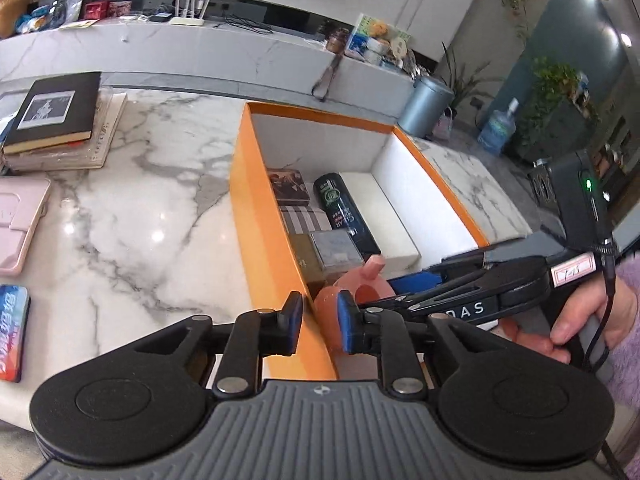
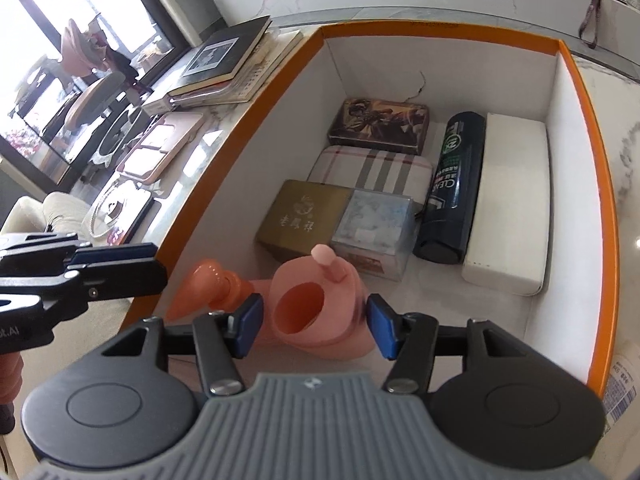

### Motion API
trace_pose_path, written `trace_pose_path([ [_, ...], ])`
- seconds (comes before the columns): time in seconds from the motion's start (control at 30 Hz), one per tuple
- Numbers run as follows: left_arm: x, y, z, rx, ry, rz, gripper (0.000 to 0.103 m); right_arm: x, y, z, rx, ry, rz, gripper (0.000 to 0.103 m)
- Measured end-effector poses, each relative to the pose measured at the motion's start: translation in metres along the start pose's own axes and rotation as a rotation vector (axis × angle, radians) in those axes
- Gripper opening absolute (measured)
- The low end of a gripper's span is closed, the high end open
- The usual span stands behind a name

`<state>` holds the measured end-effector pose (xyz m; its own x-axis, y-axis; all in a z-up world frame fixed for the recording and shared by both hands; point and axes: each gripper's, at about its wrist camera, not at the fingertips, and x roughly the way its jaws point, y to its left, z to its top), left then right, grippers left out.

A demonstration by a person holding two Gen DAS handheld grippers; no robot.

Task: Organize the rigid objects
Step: 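Lower the pink bottle and pink container into the orange box front area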

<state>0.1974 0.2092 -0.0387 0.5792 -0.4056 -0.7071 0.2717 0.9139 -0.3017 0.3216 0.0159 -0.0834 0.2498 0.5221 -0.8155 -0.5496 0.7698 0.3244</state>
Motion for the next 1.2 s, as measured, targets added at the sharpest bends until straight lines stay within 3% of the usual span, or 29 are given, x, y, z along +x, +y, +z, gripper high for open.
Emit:
trace_pose_path([
  [0.2,0.002,-0.016,0.005,0.174,0.104,0.008,0.05,-0.001,0.005,0.0,-0.092,0.036,-0.011,0.06],
  [0.4,0.019,-0.031,0.007,0.295,0.198,0.079,0.049,0.003,0.004,-0.001,-0.086,0.055,-0.016,0.06],
  [0.53,0.026,-0.036,0.009,0.35,0.221,0.103,0.04,0.007,0.002,-0.003,-0.083,0.065,-0.013,0.06],
  [0.73,0.032,-0.054,0.006,0.513,0.244,0.157,0.034,0.009,0.002,-0.002,-0.109,0.064,-0.01,0.059],
  [0.87,0.033,-0.053,0.004,0.498,0.236,0.152,0.033,0.011,0.006,0.0,-0.147,0.057,-0.037,0.054],
  [1.2,0.028,-0.052,0.007,0.431,0.233,0.144,0.035,0.015,0.007,0.005,-0.146,0.06,-0.039,0.055],
])
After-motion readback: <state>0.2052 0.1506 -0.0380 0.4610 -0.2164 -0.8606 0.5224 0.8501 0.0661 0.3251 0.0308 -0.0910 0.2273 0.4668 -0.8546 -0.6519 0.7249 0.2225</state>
